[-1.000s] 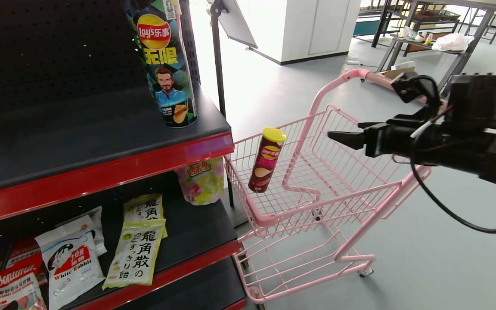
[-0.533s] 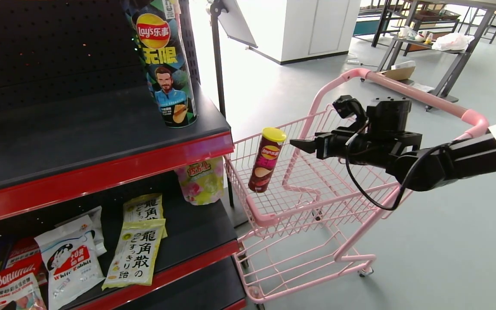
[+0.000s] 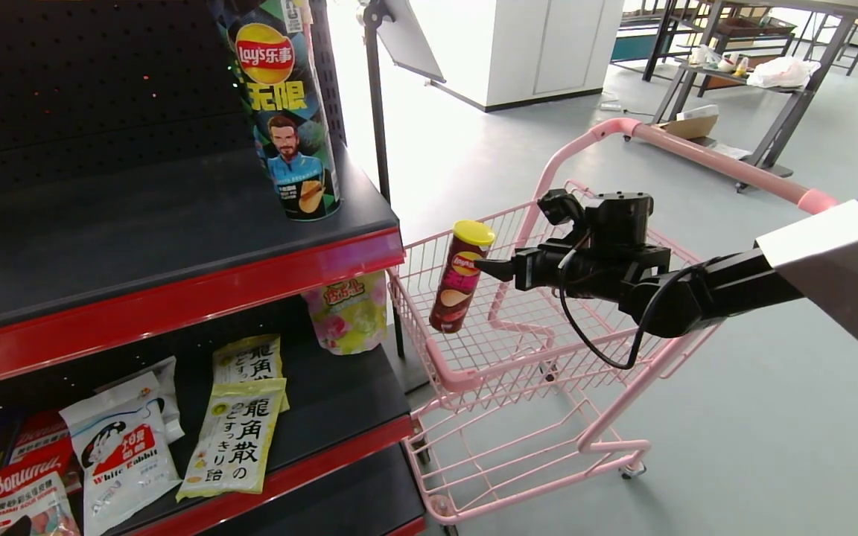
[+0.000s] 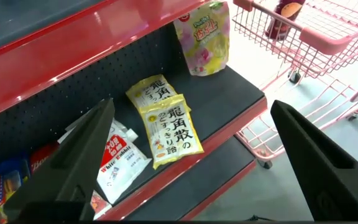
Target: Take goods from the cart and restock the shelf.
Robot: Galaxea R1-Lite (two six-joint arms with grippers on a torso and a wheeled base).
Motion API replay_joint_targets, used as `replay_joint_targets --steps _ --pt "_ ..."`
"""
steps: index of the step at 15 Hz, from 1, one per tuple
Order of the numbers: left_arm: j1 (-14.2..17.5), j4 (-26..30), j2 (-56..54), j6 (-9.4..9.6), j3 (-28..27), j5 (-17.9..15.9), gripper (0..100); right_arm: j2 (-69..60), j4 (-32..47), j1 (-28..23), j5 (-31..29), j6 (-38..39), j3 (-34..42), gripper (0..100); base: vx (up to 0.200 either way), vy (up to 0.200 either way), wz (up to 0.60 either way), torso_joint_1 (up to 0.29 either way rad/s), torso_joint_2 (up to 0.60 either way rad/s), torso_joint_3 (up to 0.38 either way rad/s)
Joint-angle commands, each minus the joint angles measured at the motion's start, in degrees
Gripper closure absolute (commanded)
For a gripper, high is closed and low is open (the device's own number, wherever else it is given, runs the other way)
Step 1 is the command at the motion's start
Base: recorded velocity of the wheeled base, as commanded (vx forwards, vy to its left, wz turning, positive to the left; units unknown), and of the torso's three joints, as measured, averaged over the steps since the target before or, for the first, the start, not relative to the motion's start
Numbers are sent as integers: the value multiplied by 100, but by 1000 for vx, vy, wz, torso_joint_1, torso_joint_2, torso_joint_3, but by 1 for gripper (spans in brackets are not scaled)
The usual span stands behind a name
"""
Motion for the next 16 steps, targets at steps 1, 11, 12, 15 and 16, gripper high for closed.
replay_joint_targets --steps 1,11,12,15,16 --pt "-2 -1 30 -1 5 4 0 199 -7 50 -10 11 -165 0 0 0 0 0 0 0" --pt "7 78 21 -1 -4 118 0 1209 2 94 -133 345 -1413 0 0 0 0 0 0 0" --pt "7 78 21 8 5 127 0 1262 2 103 -133 389 -1492 0 0 0 0 0 0 0" --pt "7 87 21 78 5 127 0 1385 11 182 -107 450 -1615 0 0 0 0 0 0 0" --pt "7 87 21 78 5 127 0 1385 11 182 -107 450 -1615 0 0 0 0 0 0 0"
